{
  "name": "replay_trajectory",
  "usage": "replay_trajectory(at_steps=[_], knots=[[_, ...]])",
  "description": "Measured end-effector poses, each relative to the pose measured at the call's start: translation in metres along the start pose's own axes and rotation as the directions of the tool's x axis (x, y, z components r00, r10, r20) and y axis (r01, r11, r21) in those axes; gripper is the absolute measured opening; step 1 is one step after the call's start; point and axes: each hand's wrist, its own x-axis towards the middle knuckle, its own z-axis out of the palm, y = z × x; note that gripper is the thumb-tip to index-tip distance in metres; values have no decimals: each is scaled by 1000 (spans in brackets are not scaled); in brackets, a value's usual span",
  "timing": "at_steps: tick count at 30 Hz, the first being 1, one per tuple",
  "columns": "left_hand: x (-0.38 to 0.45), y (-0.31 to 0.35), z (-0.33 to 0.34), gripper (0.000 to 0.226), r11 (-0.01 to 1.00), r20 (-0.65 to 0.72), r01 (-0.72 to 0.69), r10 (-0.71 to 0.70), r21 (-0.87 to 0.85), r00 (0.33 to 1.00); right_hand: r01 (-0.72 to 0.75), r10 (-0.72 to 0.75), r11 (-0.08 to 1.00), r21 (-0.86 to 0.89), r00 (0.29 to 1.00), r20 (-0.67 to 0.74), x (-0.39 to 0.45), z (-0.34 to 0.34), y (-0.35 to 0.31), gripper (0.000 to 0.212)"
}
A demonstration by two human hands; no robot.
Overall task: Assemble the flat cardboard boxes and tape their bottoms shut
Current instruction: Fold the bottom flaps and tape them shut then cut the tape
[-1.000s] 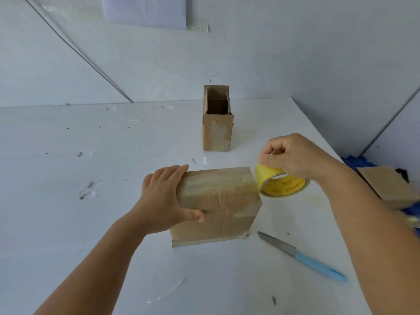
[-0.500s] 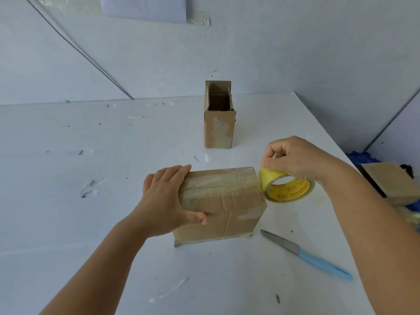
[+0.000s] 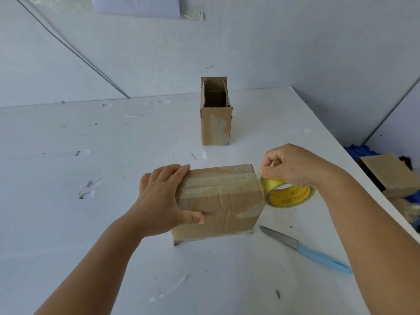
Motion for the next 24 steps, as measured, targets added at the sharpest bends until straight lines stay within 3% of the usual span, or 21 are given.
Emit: replay_trajectory(at_steps=[8,14,21,24], knots=[[0,3,-2,123,999,36,15,-16,35,999,7,-7,1000,23,1000,-16,4,11,8,12],[6,28,-2,116,948,193,-53,-9,313,981,32,-27,994,100,999,-47,2,20,8,12],[58,115,28,109,919,308,-270,178,288,935,31,-25,997,71,996,-85,-2,21,7,13],[73,122,30,99,895,257,-323,248,309,934,37,-33,999,36,996,-87,-2,22,9,14]])
